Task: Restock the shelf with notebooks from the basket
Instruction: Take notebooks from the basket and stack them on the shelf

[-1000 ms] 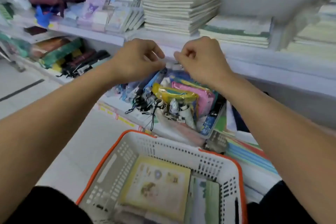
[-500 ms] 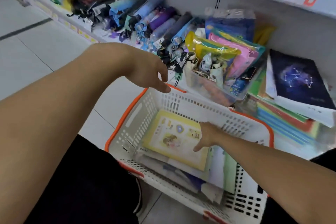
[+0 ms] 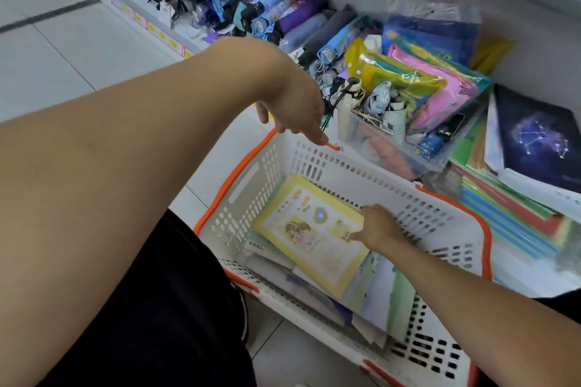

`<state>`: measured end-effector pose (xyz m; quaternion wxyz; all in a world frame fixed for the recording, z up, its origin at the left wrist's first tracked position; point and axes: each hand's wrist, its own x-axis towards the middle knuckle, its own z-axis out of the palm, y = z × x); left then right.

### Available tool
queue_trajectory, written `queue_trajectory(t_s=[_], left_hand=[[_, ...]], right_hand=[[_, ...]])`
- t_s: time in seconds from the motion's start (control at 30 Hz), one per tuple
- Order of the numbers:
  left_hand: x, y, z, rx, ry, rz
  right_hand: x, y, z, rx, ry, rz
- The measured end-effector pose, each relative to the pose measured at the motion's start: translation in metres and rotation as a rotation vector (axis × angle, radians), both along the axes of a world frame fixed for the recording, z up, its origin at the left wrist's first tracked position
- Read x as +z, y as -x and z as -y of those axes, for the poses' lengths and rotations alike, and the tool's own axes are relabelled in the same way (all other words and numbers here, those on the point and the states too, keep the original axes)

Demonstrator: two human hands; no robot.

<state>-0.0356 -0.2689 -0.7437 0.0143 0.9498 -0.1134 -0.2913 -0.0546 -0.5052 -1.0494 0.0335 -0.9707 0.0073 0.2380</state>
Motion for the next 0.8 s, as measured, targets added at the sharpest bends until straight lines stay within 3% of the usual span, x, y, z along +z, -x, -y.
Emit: queue_trajectory(t_s=[0.17,0.37,0.6,0.73,0.8], left_hand=[[-0.003,-0.008,0.006,0.034,0.000,-0.127],[-0.002,-0.012,0.004,0.372,0.089,-0.255],[-0.002,-0.023,-0.017,0.580,0.082,-0.198],[0.000,-0.020,-0.040,0.656,0.091,-0.037],[-0.002,-0.021,-0.051,0.691,0.184,0.096]], right_hand=[[0.050,-0.028,-0.004,-0.053,-0.336,-0.077],[0.188,-0.056,-0.056,-0.150,-0.714,0.047],[0.263,-0.046,-0.075,-0.146,-0.891,0.461],[0.267,-0.048,-0.071,-0.362,-1.282,0.479],[0.262,-0.049,-0.070,-0.490,-1.497,0.426]])
